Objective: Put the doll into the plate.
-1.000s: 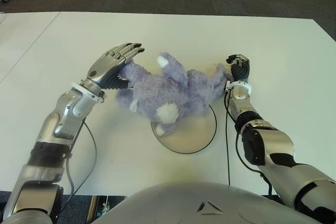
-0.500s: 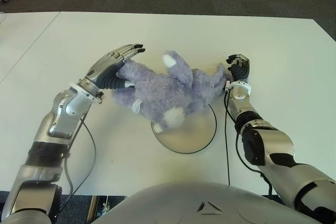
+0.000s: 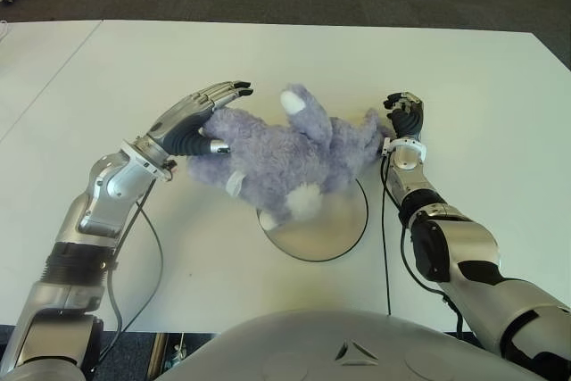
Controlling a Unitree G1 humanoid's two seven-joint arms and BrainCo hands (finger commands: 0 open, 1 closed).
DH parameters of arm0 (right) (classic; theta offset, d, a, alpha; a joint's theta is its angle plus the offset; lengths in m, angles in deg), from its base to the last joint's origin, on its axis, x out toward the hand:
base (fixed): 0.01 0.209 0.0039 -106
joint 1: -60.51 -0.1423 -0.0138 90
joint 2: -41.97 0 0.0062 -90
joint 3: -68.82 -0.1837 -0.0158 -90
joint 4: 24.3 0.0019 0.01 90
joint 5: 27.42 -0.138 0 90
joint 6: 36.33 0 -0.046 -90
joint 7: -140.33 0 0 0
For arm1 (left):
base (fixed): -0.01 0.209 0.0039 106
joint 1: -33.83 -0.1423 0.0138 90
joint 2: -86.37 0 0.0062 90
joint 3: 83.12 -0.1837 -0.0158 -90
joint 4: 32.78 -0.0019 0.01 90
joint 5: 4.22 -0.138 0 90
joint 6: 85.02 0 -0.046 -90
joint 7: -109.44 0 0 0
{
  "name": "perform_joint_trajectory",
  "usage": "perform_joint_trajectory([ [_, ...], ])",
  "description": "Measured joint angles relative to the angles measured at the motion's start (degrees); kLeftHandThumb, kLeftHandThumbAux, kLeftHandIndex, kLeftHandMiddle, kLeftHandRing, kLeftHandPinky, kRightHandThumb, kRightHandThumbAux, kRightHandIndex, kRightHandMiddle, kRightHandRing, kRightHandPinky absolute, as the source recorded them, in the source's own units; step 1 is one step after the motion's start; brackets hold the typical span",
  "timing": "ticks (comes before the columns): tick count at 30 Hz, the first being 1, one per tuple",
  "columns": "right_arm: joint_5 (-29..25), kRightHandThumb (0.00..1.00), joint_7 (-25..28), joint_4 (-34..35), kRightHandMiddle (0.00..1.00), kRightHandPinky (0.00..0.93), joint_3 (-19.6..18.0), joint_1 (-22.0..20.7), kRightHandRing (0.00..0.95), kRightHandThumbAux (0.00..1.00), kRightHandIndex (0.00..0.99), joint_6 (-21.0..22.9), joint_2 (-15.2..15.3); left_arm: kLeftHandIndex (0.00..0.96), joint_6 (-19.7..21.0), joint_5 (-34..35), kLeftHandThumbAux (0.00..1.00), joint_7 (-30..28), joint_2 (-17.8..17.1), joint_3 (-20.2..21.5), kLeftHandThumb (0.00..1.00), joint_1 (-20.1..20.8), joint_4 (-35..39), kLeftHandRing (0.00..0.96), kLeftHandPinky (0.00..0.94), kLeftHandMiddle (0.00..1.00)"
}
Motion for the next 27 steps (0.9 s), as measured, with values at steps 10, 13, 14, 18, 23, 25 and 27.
perform_joint_trajectory([
  [10, 0.0, 0.952, -0.1, 0.0, 0.484, 0.459, 0.1, 0.0, 0.460, 0.660, 0.429, 0.0, 0.0, 0.000, -0.1, 3.7, 0.206, -3.3, 0.0, 0.0, 0.104, -0.4, 0.2, 0.000, 0.000, 0.000],
  [13, 0.0, 0.952, -0.2, 0.0, 0.486, 0.442, 0.1, 0.0, 0.456, 0.660, 0.428, 0.0, 0.0, 0.000, 0.1, 3.7, 0.215, -3.6, 0.0, 0.0, 0.108, -0.6, 0.5, 0.000, 0.000, 0.000],
  [14, 0.0, 0.952, -0.2, 0.0, 0.486, 0.441, 0.0, 0.0, 0.456, 0.660, 0.428, 0.0, 0.0, 0.000, 0.2, 3.7, 0.215, -3.8, 0.0, 0.0, 0.108, -0.6, 0.6, 0.000, 0.000, 0.000],
  [18, 0.0, 0.952, -0.2, 0.0, 0.486, 0.426, 0.0, 0.0, 0.455, 0.660, 0.428, 0.0, 0.0, 0.000, 0.5, 3.8, 0.220, -4.3, 0.0, 0.1, 0.108, -0.6, 1.0, 0.000, 0.000, 0.000],
  [23, 0.0, 0.952, -0.2, 0.0, 0.485, 0.451, 0.0, 0.0, 0.459, 0.660, 0.428, 0.0, 0.0, 0.000, 0.7, 3.8, 0.241, -4.3, 0.0, 0.2, 0.104, -0.7, 1.2, 0.000, 0.000, 0.000],
  [25, 0.0, 0.952, -0.2, 0.0, 0.482, 0.443, 0.0, 0.0, 0.463, 0.660, 0.429, 0.0, 0.0, 0.000, 0.7, 3.8, 0.252, -4.3, 0.0, 0.2, 0.105, -0.8, 1.2, 0.000, 0.000, 0.000],
  [27, -0.1, 0.953, 0.0, 0.0, 0.481, 0.423, 0.0, 0.0, 0.467, 0.659, 0.429, 0.0, 0.0, 0.000, 0.7, 3.8, 0.255, -4.3, 0.0, 0.2, 0.105, -0.8, 1.2, 0.000, 0.000, 0.000],
])
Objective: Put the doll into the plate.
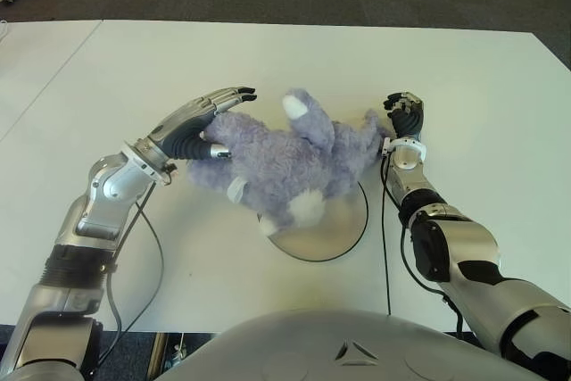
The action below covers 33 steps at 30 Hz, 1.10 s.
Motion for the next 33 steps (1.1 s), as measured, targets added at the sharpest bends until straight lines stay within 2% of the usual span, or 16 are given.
perform_joint_trajectory([
  [3, -0.2, 0.953, 0.2, 0.0, 0.480, 0.410, -0.1, 0.0, 0.469, 0.659, 0.429, 0.0, 0.0, 0.000, 0.0, 0.0, 0.257, 0.0, 0.0, 0.0, 0.109, 0.0, 0.0, 0.000, 0.000, 0.000],
  [9, -0.2, 0.953, 0.3, 0.0, 0.478, 0.472, -0.1, 0.0, 0.474, 0.659, 0.429, 0.0, 0.0, 0.000, 0.0, -0.1, 0.263, 0.0, 0.0, 0.2, 0.133, 0.0, 0.1, 0.000, 0.000, 0.000],
  [11, -0.2, 0.953, 0.2, 0.0, 0.479, 0.463, -0.1, 0.0, 0.473, 0.659, 0.429, 0.0, 0.0, 0.000, 0.0, -0.1, 0.264, 0.0, 0.0, 0.2, 0.139, 0.0, 0.1, 0.000, 0.000, 0.000],
  [22, -0.1, 0.952, 0.0, 0.0, 0.483, 0.456, 0.1, 0.0, 0.463, 0.660, 0.429, 0.0, 0.0, 0.000, 0.6, -1.7, 0.164, 0.5, 0.0, 0.6, 0.205, -0.1, 0.9, 0.000, 0.000, 0.000],
  [33, 0.1, 0.952, -0.6, 0.0, 0.486, 0.492, 0.2, 0.0, 0.462, 0.660, 0.428, 0.0, 0.0, 0.000, 1.0, -2.4, 0.139, 1.0, 0.0, 1.8, 0.268, -0.2, 1.8, 0.000, 0.000, 0.000],
])
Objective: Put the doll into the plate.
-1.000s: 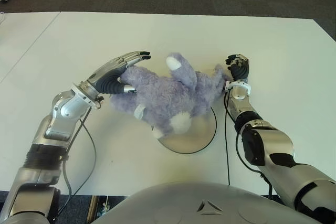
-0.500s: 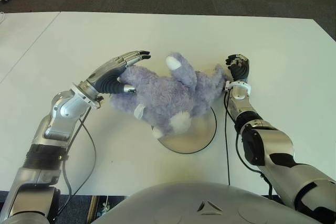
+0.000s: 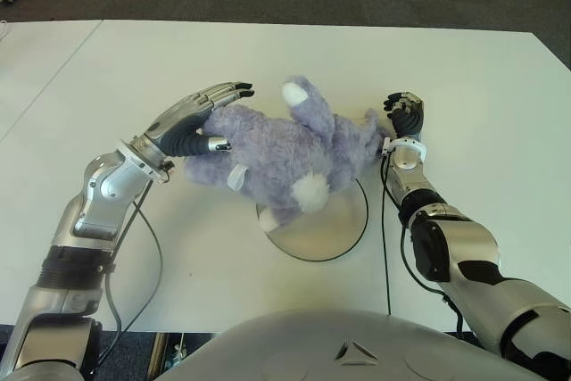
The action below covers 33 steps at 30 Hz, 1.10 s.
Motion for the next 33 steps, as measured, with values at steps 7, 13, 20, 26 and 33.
perform_joint_trajectory([
  [7, 0.3, 0.952, -0.4, 0.0, 0.485, 0.471, 0.1, 0.0, 0.464, 0.660, 0.429, 0.0, 0.0, 0.000, 2.6, 2.7, 0.159, -2.3, -1.4, 0.9, 0.320, -0.1, 0.6, 0.000, 0.000, 0.000],
  [13, 0.2, 0.952, -0.3, 0.0, 0.483, 0.472, 0.1, 0.0, 0.465, 0.660, 0.429, 0.0, 0.0, 0.000, 5.1, 5.4, 0.164, -6.2, -3.9, 2.2, 0.349, -0.9, 2.5, 0.000, 0.000, 0.000],
  [20, 0.2, 0.952, -0.3, 0.0, 0.484, 0.486, 0.1, 0.0, 0.462, 0.660, 0.429, 0.0, 0.0, 0.000, 6.0, 6.3, 0.152, -7.5, -5.7, 4.9, 0.393, -2.3, 3.5, 0.000, 0.000, 0.000],
  [26, 0.3, 0.952, -0.3, 0.0, 0.485, 0.490, 0.1, 0.0, 0.463, 0.660, 0.428, 0.0, 0.0, 0.000, 5.1, 6.8, 0.147, -7.6, -6.8, 7.2, 0.416, -3.2, 2.6, 0.000, 0.000, 0.000],
  [33, 0.6, 0.951, -0.3, 0.0, 0.480, 0.493, 0.2, 0.0, 0.469, 0.661, 0.428, 0.0, 0.0, 0.000, 3.6, 6.9, 0.158, -7.6, -8.2, 9.6, 0.446, -4.4, 2.2, 0.000, 0.000, 0.000],
])
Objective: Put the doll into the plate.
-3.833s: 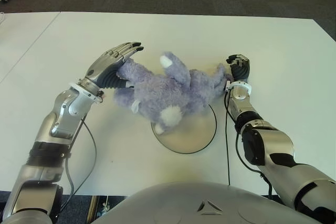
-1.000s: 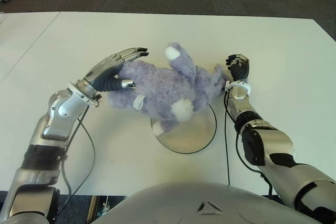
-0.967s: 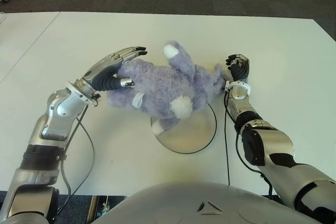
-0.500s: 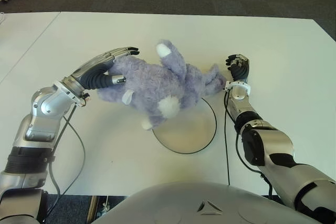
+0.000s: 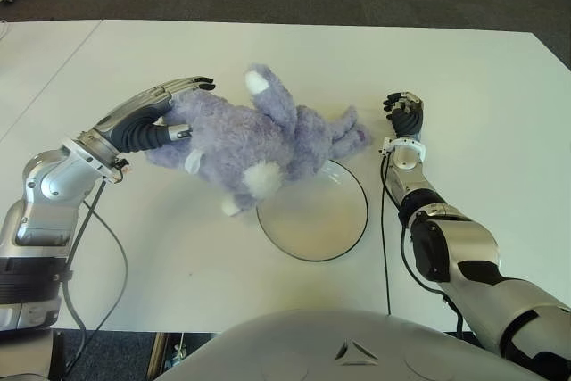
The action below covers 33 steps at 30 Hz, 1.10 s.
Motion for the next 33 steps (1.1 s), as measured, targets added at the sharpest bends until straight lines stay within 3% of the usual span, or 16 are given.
perform_joint_trajectory([
  [9, 0.1, 0.951, 0.0, 0.0, 0.479, 0.487, 0.0, 0.0, 0.469, 0.661, 0.428, 0.0, 0.0, 0.000, -1.0, 0.4, 0.209, 0.0, -1.5, 2.5, 0.431, -0.3, -0.4, 0.000, 0.000, 0.000],
  [17, 0.0, 0.951, 0.8, 0.0, 0.478, 0.503, -0.2, 0.0, 0.470, 0.661, 0.428, 0.0, 0.0, 0.000, -3.3, 0.3, 0.282, 0.1, -1.9, 3.2, 0.299, -0.2, -2.8, 0.000, 0.000, 0.000],
  [21, 0.0, 0.950, 0.8, 0.0, 0.479, 0.528, -0.2, 0.0, 0.469, 0.661, 0.428, 0.0, 0.0, 0.000, -4.9, 0.0, 0.290, 1.0, -1.9, 3.3, 0.251, 0.1, -4.1, 0.000, 0.000, 0.000],
  [33, 0.1, 0.951, 0.5, 0.0, 0.484, 0.491, -0.1, 0.0, 0.462, 0.660, 0.428, 0.0, 0.0, 0.000, -7.4, -1.1, 0.293, 3.4, -1.8, 3.5, 0.140, 0.5, -5.3, 0.000, 0.000, 0.000],
])
